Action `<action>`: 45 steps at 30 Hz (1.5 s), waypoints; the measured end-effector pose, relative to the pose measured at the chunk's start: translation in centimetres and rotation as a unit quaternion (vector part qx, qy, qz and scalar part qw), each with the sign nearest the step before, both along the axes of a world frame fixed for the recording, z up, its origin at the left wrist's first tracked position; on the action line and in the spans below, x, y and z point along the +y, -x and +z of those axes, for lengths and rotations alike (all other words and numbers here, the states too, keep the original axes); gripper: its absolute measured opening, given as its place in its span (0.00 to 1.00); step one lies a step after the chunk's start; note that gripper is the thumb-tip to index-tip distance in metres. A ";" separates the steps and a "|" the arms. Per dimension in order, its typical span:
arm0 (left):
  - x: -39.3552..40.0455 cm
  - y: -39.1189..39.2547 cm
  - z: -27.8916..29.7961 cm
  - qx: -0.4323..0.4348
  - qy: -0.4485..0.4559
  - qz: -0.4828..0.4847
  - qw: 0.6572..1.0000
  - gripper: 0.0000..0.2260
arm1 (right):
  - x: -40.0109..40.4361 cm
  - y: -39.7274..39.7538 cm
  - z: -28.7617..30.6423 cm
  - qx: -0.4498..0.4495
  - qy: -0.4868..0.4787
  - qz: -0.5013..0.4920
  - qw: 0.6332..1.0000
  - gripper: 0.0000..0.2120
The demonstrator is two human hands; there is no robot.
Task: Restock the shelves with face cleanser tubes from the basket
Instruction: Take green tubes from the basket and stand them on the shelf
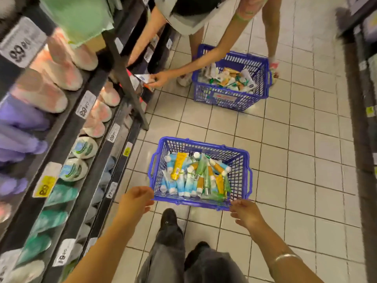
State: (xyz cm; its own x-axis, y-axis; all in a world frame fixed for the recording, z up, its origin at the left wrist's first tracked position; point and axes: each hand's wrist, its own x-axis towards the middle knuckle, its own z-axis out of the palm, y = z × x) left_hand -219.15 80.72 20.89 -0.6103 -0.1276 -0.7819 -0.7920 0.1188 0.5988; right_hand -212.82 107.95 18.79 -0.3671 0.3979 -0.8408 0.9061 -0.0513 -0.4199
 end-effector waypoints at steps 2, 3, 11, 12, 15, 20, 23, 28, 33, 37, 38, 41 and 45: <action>0.5 2.0 -2.6 -0.012 0.012 -0.030 0.999 0.07 | 0.9 1.0 -2.8 -0.010 -0.032 0.018 0.999 0.06; 0.8 2.8 -4.1 -0.018 0.018 -0.042 0.999 0.07 | 1.4 1.4 -4.4 -0.015 -0.047 0.036 0.998 0.08; 4.2 7.4 -22.7 -0.056 0.082 -0.107 0.989 0.04 | 5.1 5.2 -22.7 -0.098 -0.139 0.187 0.968 0.11; 4.8 7.6 -25.4 -0.063 0.091 -0.108 0.988 0.02 | 5.4 5.6 -25.1 -0.112 -0.150 0.229 0.955 0.14; 6.4 7.8 -32.6 -0.079 0.131 -0.125 0.980 0.10 | 6.4 5.9 -31.7 -0.112 -0.159 0.250 0.948 0.17; 8.6 8.9 -40.9 -0.031 0.239 -0.169 0.956 0.07 | 7.9 5.8 -40.6 -0.079 -0.167 0.273 0.944 0.14; 9.2 9.2 -43.8 -0.033 0.239 -0.190 0.952 0.08 | 8.6 5.6 -43.6 -0.056 -0.197 0.300 0.932 0.11; 10.0 9.3 -45.8 -0.022 0.215 -0.205 0.955 0.12 | 8.1 5.7 -46.0 -0.088 -0.235 0.315 0.915 0.19; 10.1 9.0 -45.4 -0.053 0.169 -0.220 0.959 0.14 | 8.0 5.9 -46.2 -0.101 -0.277 0.445 0.845 0.20; 10.0 7.8 -43.0 -0.083 0.089 -0.214 0.969 0.12 | 7.9 5.0 -44.8 -0.045 -0.208 0.435 0.875 0.17; 10.0 7.5 -42.3 -0.084 0.075 -0.209 0.972 0.13 | 8.0 4.6 -44.2 -0.031 -0.189 0.432 0.881 0.19; 9.7 6.9 -39.7 -0.086 0.039 -0.185 0.978 0.15 | 8.3 4.5 -41.8 0.016 -0.158 0.430 0.889 0.23; 9.0 6.4 -34.9 -0.073 0.021 -0.160 0.984 0.12 | 7.7 6.5 -35.7 0.110 -0.104 0.312 0.938 0.21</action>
